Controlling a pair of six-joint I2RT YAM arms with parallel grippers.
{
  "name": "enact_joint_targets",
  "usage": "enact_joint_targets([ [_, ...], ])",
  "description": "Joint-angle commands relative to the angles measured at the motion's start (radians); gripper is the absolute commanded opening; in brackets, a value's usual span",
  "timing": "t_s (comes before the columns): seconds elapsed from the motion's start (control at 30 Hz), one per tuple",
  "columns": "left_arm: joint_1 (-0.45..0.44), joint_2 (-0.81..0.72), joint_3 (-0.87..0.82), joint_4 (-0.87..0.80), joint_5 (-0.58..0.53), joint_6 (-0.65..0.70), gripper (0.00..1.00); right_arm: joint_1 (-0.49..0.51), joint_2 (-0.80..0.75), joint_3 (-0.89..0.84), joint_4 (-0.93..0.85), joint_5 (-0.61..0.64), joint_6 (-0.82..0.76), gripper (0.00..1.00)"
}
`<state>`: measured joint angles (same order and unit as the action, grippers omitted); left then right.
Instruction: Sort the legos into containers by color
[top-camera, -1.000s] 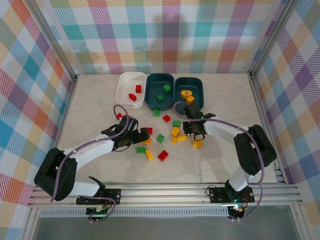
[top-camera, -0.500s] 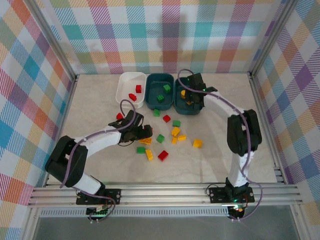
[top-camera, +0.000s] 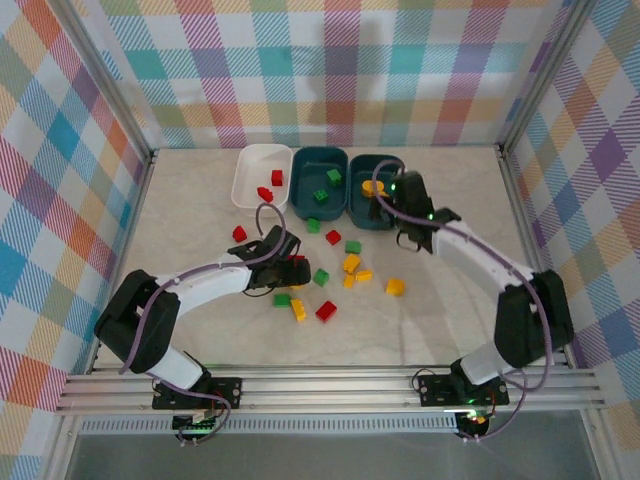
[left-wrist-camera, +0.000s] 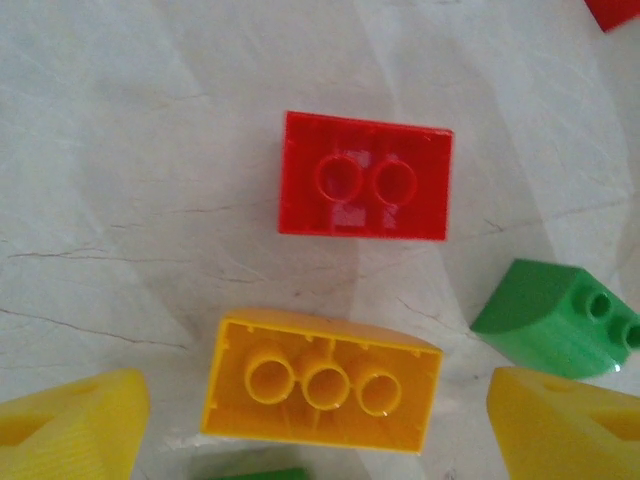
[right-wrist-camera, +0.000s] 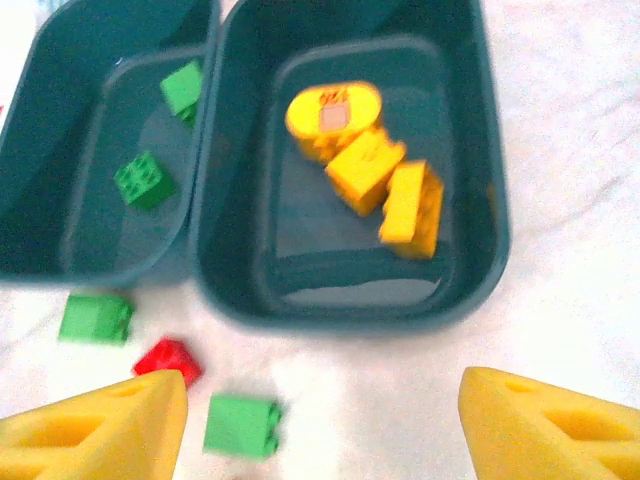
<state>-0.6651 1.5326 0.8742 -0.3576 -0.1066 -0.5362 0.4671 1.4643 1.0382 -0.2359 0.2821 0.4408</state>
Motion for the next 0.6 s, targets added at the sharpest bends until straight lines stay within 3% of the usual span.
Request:
enact_joint_targets([
  [0.0,-0.051,0.022,0.075,-0.031,-0.050,0.090,0.85,0.027,-0.055,-0.184,0.073,0.054,0.085,0.71],
  [0.13,-0.092,0.094,0.170,-0.024,-0.005,0.185,0.78,0.027,-0.112,-0.333,0.156,0.131,0.092,0.70],
  [0.2,-0.117,0.145,0.233,-0.045,-0.004,0.216,0.73,0.023,-0.070,-0.314,0.096,0.208,0.104,0.69],
  [0.57,-0.149,0.310,0.345,-0.073,-0.041,0.272,0.54,0.010,0.003,-0.273,0.099,0.147,0.131,0.68],
])
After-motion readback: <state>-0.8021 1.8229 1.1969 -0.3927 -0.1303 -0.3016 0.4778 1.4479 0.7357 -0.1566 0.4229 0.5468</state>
